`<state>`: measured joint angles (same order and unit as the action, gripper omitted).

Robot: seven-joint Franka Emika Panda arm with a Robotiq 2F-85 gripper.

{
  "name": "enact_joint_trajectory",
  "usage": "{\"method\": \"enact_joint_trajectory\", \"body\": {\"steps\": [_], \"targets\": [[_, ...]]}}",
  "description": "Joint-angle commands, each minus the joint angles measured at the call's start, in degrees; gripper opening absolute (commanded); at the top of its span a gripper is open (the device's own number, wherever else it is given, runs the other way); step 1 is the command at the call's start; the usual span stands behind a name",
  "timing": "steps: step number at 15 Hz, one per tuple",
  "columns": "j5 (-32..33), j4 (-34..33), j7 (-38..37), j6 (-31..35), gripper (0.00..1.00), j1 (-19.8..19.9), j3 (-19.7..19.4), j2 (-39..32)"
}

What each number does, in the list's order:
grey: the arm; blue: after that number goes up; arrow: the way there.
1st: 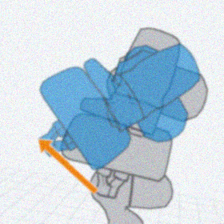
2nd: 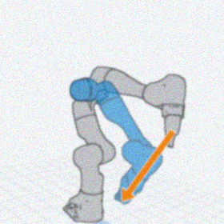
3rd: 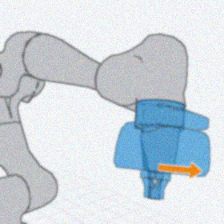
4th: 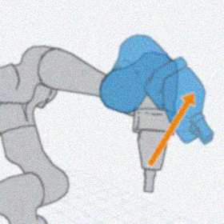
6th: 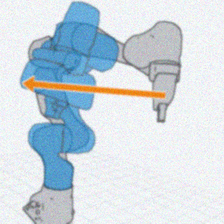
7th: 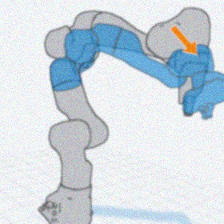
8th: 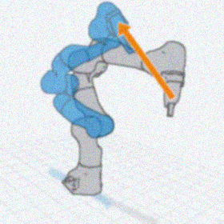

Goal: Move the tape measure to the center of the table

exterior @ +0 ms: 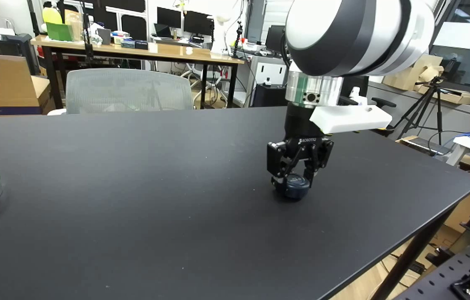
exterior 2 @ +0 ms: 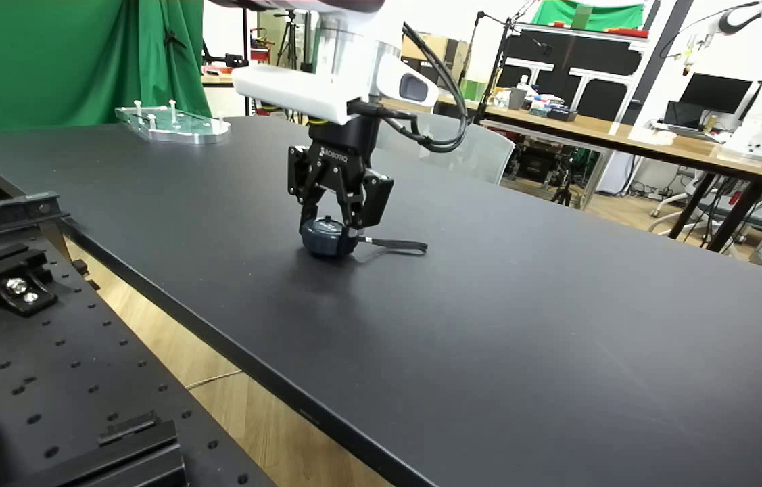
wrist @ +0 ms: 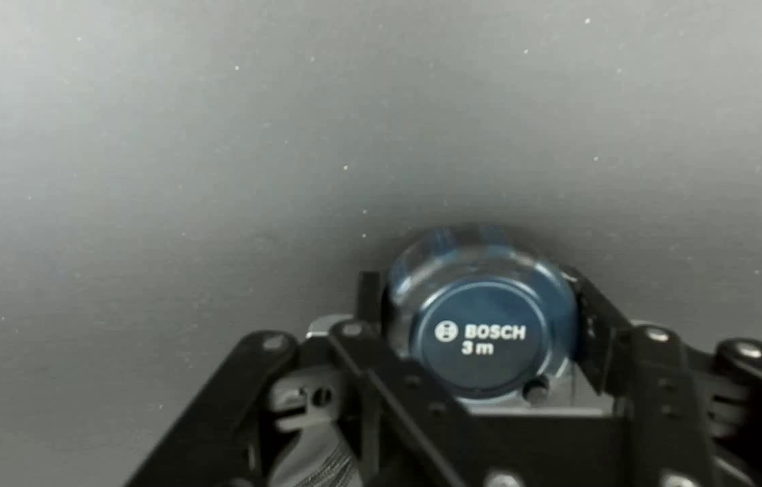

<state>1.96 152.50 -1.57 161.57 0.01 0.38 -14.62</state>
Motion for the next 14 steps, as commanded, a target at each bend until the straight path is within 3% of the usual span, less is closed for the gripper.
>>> {"method": "enact_joint_trajectory", "body": {"steps": [1, 9, 14], "targets": [[-0.07, -0.55, -1.38, 0.49, 0.42, -0.95, -0.68, 0.80], [-4.76, -11.46, 1.85, -6.73, 0.42, 0.32, 1.84, -1.66], [-2.29, -19.90, -1.51, -11.80, 0.42, -1.92, 0.20, -5.90]]}}
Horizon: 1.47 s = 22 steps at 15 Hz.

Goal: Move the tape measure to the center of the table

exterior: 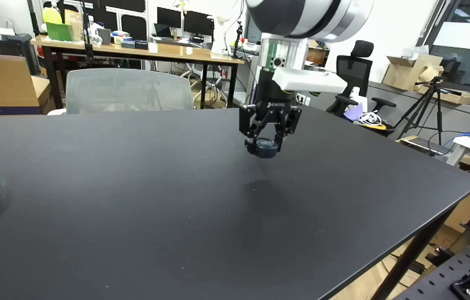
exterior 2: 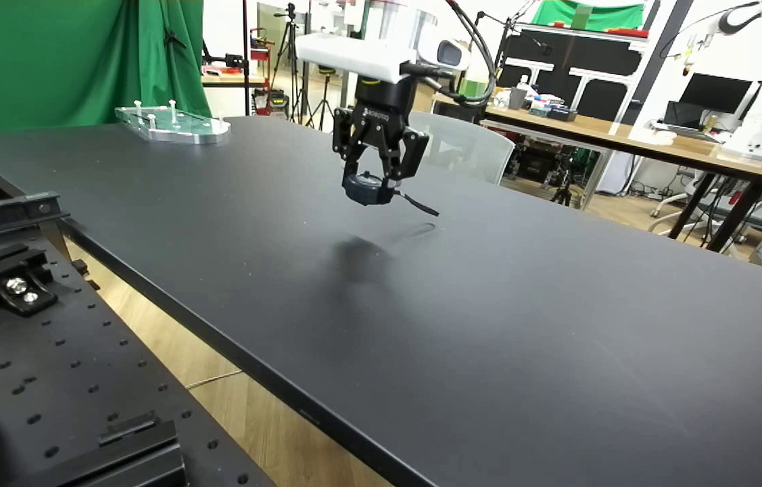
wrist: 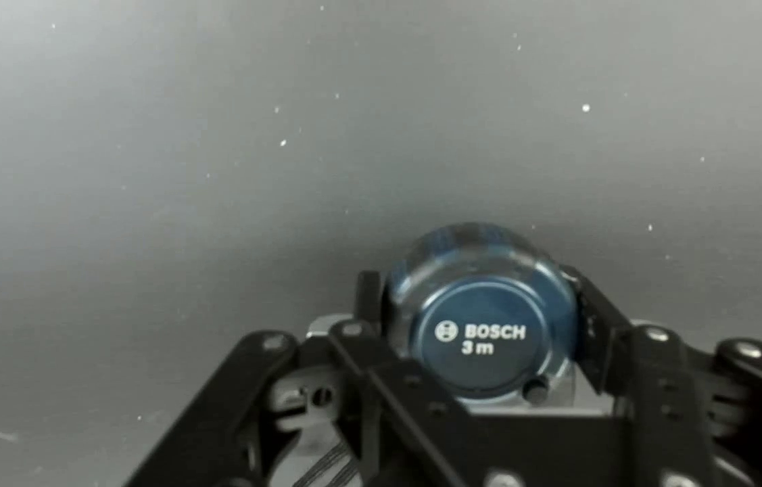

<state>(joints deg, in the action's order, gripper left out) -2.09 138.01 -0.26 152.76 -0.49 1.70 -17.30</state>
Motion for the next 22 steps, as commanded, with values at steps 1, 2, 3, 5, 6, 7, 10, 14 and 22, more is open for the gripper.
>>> {"method": "enact_joint_trajectory", "body": {"steps": [1, 2, 3, 5, 6, 7, 10, 14, 22], "targets": [[2.69, -6.62, -3.80, -3.27, 0.42, -2.06, -1.62, -4.16], [3.49, -7.68, -4.63, -3.39, 0.42, -2.62, -2.03, -5.05], [4.19, -8.62, -5.51, -3.56, 0.42, -3.25, -2.51, -6.06], [5.20, -10.15, -6.83, -3.69, 0.42, -4.30, -3.24, -7.86], [5.67, -10.75, -7.52, -3.66, 0.42, -4.80, -3.60, -8.67], [5.98, -11.27, -8.06, -3.56, 0.42, -5.28, -3.95, -9.40], [6.70, -12.48, -9.33, -3.51, 0.42, -6.42, -4.80, -10.97], [6.39, -12.72, -9.48, -3.76, 1.00, -6.67, -4.84, -10.84], [4.96, -7.09, -9.58, -8.95, 1.00, -6.02, -3.87, -1.98]]}}
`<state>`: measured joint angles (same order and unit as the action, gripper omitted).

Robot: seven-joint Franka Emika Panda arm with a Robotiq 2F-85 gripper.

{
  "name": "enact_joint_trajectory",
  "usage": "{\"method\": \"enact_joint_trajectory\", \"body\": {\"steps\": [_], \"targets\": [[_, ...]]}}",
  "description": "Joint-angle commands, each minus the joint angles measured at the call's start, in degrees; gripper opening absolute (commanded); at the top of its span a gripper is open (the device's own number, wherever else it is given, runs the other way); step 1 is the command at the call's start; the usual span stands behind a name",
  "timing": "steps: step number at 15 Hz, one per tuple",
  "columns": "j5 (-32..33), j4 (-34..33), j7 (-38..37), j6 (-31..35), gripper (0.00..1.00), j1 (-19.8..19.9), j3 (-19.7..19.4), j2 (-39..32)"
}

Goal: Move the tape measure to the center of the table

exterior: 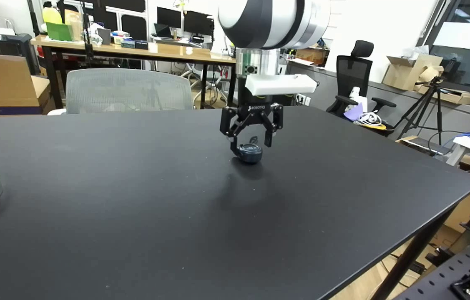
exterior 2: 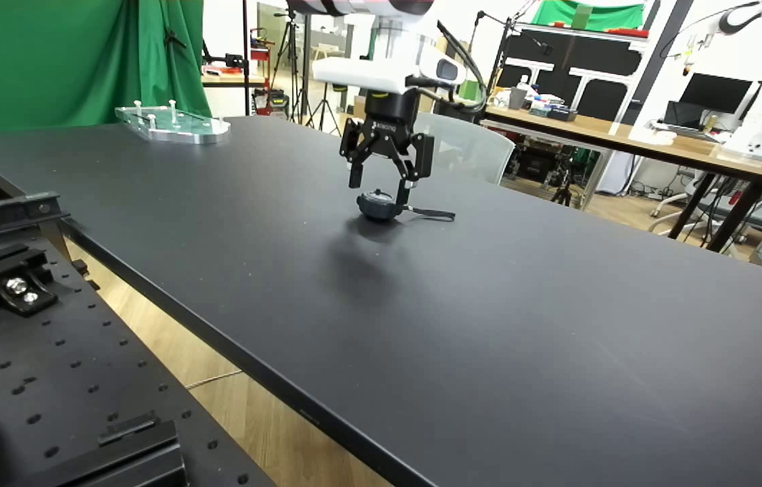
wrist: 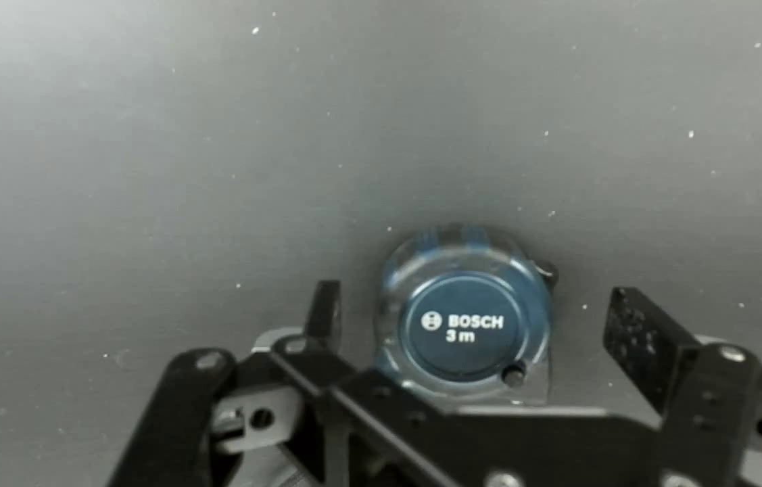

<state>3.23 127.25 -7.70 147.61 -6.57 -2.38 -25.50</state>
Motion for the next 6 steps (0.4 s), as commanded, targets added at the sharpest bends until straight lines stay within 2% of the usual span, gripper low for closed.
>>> {"method": "enact_joint_trajectory", "body": {"steps": [1, 6], "targets": [[-0.18, 4.89, -2.69, -5.28, 1.00, -0.02, 0.11, 8.38], [0.13, 11.56, -2.72, -10.70, 1.00, 0.73, 0.97, 19.63]]}}
